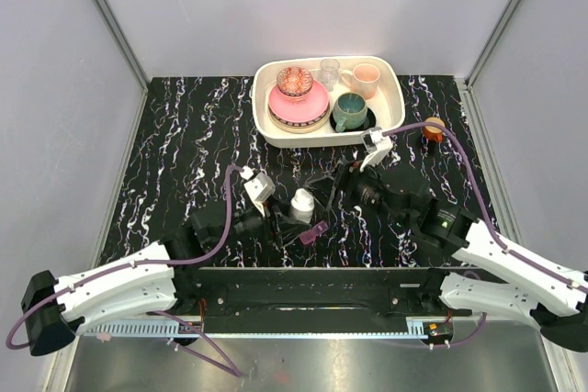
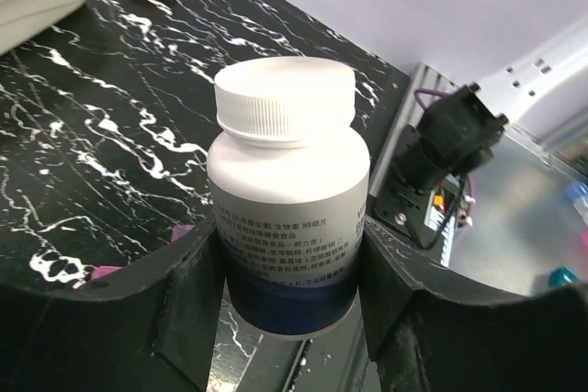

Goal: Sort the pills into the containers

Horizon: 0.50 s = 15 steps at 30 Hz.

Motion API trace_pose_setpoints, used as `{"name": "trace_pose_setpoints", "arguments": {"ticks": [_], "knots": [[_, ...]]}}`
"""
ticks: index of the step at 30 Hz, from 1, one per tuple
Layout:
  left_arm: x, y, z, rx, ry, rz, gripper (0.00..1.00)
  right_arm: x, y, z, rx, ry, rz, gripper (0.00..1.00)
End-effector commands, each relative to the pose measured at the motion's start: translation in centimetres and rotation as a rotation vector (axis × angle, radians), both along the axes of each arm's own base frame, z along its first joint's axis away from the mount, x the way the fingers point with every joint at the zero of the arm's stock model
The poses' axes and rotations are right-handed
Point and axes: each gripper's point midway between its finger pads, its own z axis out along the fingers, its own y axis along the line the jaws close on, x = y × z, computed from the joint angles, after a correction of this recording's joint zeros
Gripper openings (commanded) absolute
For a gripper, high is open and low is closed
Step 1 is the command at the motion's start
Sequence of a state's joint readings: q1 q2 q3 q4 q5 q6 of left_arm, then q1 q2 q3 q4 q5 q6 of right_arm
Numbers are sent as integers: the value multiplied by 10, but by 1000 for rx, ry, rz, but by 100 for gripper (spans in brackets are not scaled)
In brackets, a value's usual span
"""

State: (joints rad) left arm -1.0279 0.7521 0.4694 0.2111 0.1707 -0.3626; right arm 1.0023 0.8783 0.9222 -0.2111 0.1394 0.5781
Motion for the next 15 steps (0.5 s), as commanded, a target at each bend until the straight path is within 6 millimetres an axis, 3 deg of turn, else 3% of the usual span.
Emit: {"name": "trace_pose_setpoints", "arguments": {"ticks": [1, 15], "knots": [[27, 4, 27, -30, -44, 139, 0, 21, -5, 13, 15, 21, -135, 80], [29, -2, 24, -10, -40, 128, 0, 16, 21, -8, -24, 84, -67, 80]]}}
